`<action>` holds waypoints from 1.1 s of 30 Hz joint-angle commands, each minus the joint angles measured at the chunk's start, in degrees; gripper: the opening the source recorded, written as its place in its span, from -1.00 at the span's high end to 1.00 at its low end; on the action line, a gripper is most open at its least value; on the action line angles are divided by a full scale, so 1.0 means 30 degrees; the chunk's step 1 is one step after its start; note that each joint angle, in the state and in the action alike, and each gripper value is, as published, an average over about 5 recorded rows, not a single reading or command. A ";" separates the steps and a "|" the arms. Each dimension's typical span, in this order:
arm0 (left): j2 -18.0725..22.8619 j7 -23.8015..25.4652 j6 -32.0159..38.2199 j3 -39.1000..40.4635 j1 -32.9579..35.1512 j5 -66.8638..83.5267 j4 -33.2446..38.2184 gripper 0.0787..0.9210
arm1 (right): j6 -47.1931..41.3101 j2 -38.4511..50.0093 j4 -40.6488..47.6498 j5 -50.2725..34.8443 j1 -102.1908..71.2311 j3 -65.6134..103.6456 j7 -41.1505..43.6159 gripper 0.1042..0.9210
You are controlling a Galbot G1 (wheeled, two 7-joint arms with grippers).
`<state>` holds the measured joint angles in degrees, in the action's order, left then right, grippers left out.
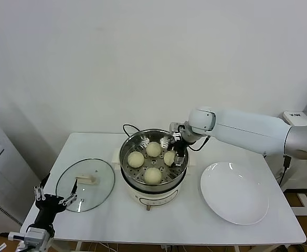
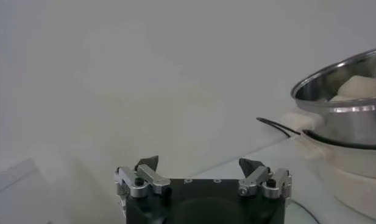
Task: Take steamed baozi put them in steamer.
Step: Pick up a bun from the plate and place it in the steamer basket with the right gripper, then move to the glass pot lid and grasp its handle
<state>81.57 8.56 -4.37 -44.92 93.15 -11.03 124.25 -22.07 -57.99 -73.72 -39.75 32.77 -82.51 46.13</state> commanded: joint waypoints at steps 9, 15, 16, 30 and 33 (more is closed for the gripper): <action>-0.0167 -0.0341 -0.0223 0.0529 -0.0527 -0.0174 0.0182 -0.77 | 0.4399 0.4373 -0.0365 -0.7938 -0.3419 0.8193 -1.3200 -0.76; -0.0395 -0.0408 -0.0207 0.0839 -0.0605 -0.0512 0.0379 -0.77 | 0.7040 0.6594 -0.1128 -0.7431 -1.3848 1.9280 -2.0102 -0.76; -0.0414 -0.0417 -0.0176 0.0901 -0.0614 -0.0592 0.0391 -0.77 | 0.7326 0.6802 -0.1187 -0.6972 -1.5805 2.1211 -2.0287 -0.76; -0.0632 -0.0509 0.0524 0.1352 -0.0494 -0.1663 0.0636 -0.77 | 0.8247 0.2571 -0.6676 -0.2366 -3.5580 3.9600 -1.7774 -0.76; -0.0645 -0.0548 0.0839 0.1348 -0.0382 -0.2070 0.0560 -0.77 | 0.8302 0.1042 -0.8541 -0.0840 -3.8198 4.1037 -1.6938 -0.76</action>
<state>79.82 7.11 -3.25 -41.16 91.64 -14.89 126.09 -0.68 -46.12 -84.61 -52.30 -39.37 2.40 -3.97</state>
